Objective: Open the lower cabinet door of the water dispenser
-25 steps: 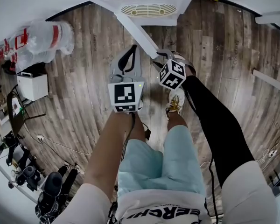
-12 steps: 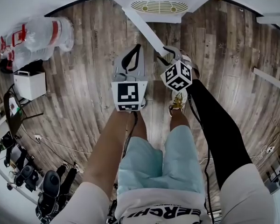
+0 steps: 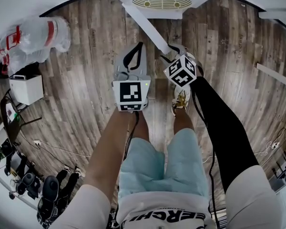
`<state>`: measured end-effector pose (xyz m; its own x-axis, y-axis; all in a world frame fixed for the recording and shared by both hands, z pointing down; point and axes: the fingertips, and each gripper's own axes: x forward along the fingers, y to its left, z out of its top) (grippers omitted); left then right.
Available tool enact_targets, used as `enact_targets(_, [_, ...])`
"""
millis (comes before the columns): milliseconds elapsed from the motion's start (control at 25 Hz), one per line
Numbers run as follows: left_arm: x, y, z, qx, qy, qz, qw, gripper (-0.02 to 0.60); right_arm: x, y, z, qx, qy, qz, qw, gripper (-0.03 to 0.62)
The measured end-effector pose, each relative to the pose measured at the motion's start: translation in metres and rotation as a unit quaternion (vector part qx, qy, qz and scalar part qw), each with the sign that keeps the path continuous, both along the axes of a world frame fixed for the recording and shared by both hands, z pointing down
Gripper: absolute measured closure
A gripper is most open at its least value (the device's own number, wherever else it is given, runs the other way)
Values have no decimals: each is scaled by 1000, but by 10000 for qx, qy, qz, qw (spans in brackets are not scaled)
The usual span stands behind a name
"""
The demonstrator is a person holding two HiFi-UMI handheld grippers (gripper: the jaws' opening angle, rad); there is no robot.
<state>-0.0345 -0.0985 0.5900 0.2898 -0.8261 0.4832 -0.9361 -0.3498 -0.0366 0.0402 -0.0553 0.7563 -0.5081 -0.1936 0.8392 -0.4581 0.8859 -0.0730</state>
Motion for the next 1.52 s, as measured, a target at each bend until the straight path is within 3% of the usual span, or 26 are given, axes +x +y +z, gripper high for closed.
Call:
enact_targets(320, [-20, 1, -8, 5, -87, 121, 9999, 525, -25, 18, -1, -229, 24, -62, 9997, 391])
enact_targets(640, [-47, -2, -9, 44, -93, -11, 9999, 525, -55, 33, -1, -320, 10, -313, 9990, 391])
enact_targets(1160, [-81, 11, -3, -1, -45, -186, 9998, 525, -100, 51, -1, -313, -34, -686, 9971, 392])
enact_targets(1520, [-100, 16, 5, -50, -16, -118, 9999, 525, -128, 58, 0, -225, -162, -664, 9974, 393])
